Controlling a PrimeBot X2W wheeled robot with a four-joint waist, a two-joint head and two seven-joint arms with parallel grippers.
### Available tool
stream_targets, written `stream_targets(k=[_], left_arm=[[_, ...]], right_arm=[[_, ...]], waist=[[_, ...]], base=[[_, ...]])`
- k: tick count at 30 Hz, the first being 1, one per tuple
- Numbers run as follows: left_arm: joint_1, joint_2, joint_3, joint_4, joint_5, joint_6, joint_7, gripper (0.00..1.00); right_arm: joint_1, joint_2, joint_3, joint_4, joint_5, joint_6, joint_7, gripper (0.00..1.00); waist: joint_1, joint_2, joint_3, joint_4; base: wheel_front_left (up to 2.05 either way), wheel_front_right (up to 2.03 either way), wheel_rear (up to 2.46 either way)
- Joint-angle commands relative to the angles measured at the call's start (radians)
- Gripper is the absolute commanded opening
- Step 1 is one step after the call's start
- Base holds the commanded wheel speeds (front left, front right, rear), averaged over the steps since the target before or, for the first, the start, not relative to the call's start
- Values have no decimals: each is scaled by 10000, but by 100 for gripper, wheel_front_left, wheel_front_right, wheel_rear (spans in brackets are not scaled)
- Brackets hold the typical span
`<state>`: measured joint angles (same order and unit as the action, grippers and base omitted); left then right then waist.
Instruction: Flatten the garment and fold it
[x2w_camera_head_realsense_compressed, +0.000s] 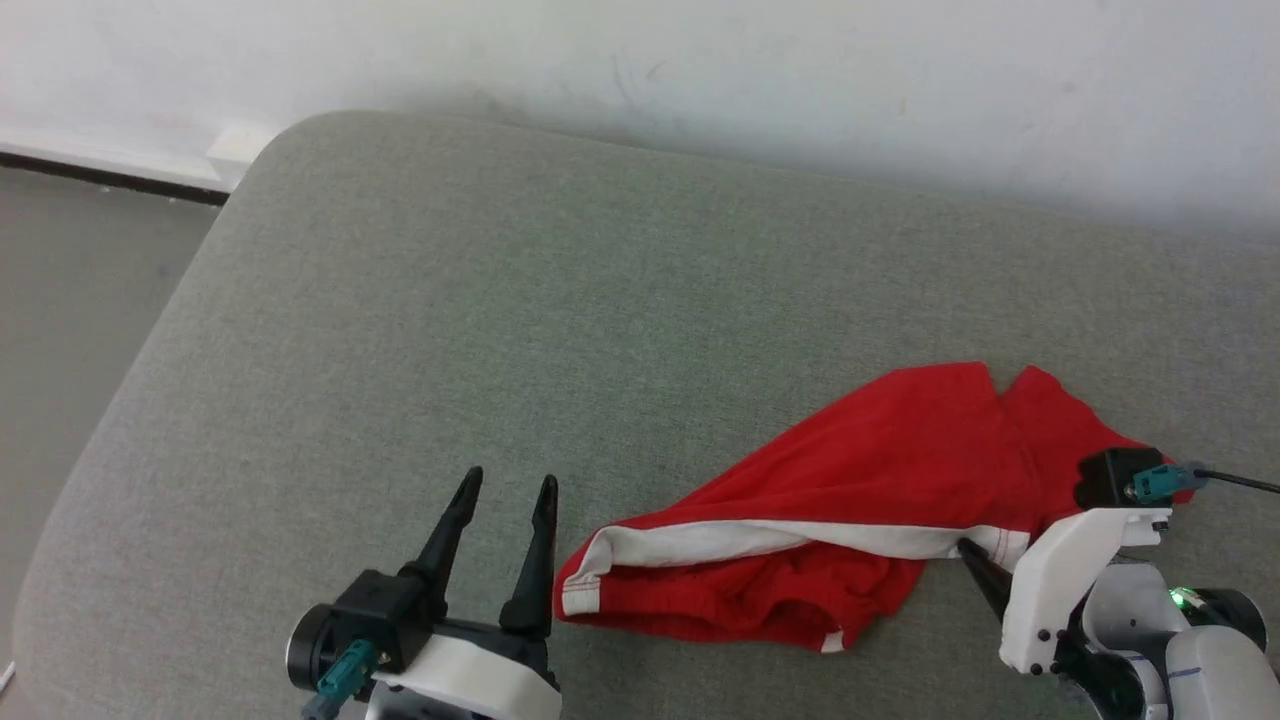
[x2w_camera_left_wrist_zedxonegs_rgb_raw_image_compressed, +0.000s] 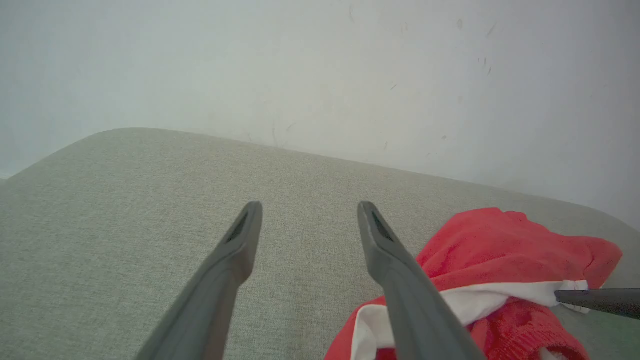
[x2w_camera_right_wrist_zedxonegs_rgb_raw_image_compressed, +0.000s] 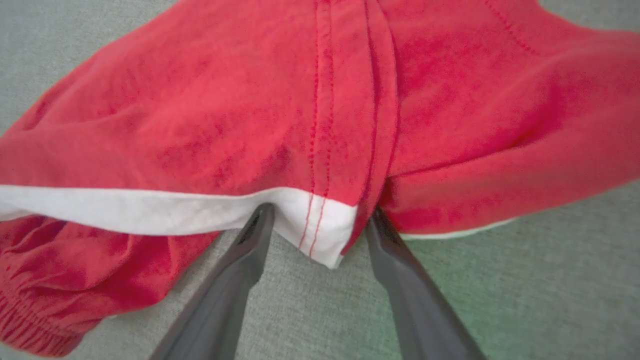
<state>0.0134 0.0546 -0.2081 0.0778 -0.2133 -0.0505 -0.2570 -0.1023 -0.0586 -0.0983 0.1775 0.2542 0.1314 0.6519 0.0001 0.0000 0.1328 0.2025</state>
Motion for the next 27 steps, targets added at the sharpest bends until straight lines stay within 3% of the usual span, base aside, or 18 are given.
stream_targets(k=[1, 2, 3, 8, 13, 19, 25, 26, 27], left_arm=[[-124, -42, -28, 20, -73, 61, -47, 100], [-125, -42, -30, 22, -83, 72, -47, 100], [-125, -42, -30, 24, -94, 84, -47, 100], [-92, -42, -49, 104, -117, 134, -47, 100], [19, -43, 41, 141, -104, 130, -47, 100], [159, -43, 88, 80, -119, 151, -47, 100], [168, -43, -13, 59, -147, 134, -47, 100], [179, -43, -44, 74, -145, 114, -47, 100], [194, -43, -96, 110, -144, 86, -47, 100]], right_arm=[[51, 57, 42, 141, -67, -7, 164, 49], [80, 60, 55, 115, -75, -7, 198, 20], [103, 63, 72, 82, -74, -7, 217, 0], [254, 71, -60, -357, -6, -7, 145, 0], [820, -36, -331, -1560, 520, -7, 424, 0], [2035, -561, -1424, -3102, 1088, -7, 1348, 0], [2929, -610, -2534, -3323, 1160, -7, 1990, 0], [2944, -673, -2526, -3255, 1045, -7, 1829, 43], [2903, -697, -2549, -3117, 933, -7, 1542, 100]], waist=[[-1, 0, 80, 84], [-1, 0, 81, 83], [-1, 0, 87, 69], [-1, 0, -131, -182], [-1, 0, -490, -655], [-1, 0, -754, -1163], [-1, 0, -775, -1346], [-1, 0, -772, -1360], [-1, 0, -770, -1369]], base=[[0, 0, 0], [0, 0, 0], [0, 0, 0], [0, 0, 0], [0, 0, 0], [0, 0, 0], [0, 0, 0], [0, 0, 0], [0, 0, 0]])
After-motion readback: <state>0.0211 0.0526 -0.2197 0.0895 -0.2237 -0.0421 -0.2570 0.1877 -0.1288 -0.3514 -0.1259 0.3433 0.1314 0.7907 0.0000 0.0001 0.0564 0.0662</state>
